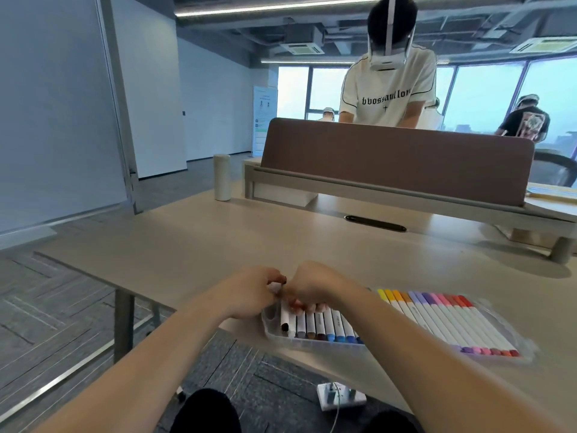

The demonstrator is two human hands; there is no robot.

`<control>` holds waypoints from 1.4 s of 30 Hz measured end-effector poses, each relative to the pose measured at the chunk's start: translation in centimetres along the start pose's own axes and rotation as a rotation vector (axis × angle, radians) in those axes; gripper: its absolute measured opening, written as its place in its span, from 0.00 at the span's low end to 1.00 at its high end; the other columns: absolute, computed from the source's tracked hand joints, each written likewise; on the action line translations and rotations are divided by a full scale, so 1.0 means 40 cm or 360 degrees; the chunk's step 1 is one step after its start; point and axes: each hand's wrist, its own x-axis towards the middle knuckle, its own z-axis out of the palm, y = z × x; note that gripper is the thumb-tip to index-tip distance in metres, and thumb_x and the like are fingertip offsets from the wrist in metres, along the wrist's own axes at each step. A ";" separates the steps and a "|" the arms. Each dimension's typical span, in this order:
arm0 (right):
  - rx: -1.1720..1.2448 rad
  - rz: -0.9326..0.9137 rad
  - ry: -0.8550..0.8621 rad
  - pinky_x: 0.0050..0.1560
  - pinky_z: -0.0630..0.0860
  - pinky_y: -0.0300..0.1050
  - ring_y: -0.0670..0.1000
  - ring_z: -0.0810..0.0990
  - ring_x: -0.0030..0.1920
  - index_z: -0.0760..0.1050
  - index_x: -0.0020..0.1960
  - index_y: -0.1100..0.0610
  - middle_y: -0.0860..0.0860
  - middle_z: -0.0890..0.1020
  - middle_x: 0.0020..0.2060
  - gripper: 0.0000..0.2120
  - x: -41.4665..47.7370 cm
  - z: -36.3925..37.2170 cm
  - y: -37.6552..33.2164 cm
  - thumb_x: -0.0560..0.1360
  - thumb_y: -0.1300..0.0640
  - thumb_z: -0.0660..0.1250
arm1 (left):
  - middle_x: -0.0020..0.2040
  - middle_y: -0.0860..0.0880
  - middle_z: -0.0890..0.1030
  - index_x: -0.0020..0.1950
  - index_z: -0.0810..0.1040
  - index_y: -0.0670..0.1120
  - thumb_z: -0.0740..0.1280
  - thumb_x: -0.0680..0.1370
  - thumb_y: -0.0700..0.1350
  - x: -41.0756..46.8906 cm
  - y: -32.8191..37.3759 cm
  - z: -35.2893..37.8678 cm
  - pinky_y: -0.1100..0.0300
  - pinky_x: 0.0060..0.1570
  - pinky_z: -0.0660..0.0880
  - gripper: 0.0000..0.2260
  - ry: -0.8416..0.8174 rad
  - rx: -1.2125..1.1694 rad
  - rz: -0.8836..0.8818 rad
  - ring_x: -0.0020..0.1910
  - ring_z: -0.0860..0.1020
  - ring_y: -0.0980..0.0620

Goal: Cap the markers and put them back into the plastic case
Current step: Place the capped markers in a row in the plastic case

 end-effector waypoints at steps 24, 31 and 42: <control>-0.0460 -0.0128 0.0392 0.34 0.67 0.45 0.57 0.72 0.39 0.79 0.45 0.64 0.57 0.74 0.34 0.10 0.016 0.015 0.065 0.78 0.60 0.62 | 0.47 0.45 0.84 0.51 0.82 0.44 0.66 0.73 0.54 0.007 0.074 0.029 0.51 0.48 0.78 0.15 -0.0089 0.0252 0.0030 0.46 0.81 0.45; -0.0219 0.0097 0.0584 0.35 0.70 0.44 0.54 0.75 0.35 0.76 0.36 0.59 0.56 0.80 0.36 0.14 -0.064 -0.066 0.241 0.78 0.53 0.65 | 0.54 0.50 0.82 0.55 0.80 0.51 0.65 0.78 0.58 0.037 0.240 0.067 0.57 0.47 0.73 0.13 0.0019 0.0190 0.0145 0.47 0.77 0.52; 0.0275 0.0651 0.1050 0.52 0.76 0.48 0.60 0.80 0.53 0.76 0.61 0.60 0.56 0.80 0.47 0.14 -0.223 -0.156 0.568 0.80 0.54 0.62 | 0.72 0.51 0.72 0.71 0.72 0.52 0.63 0.80 0.57 0.099 0.519 0.204 0.59 0.62 0.67 0.21 -0.0118 0.0195 0.0383 0.67 0.71 0.51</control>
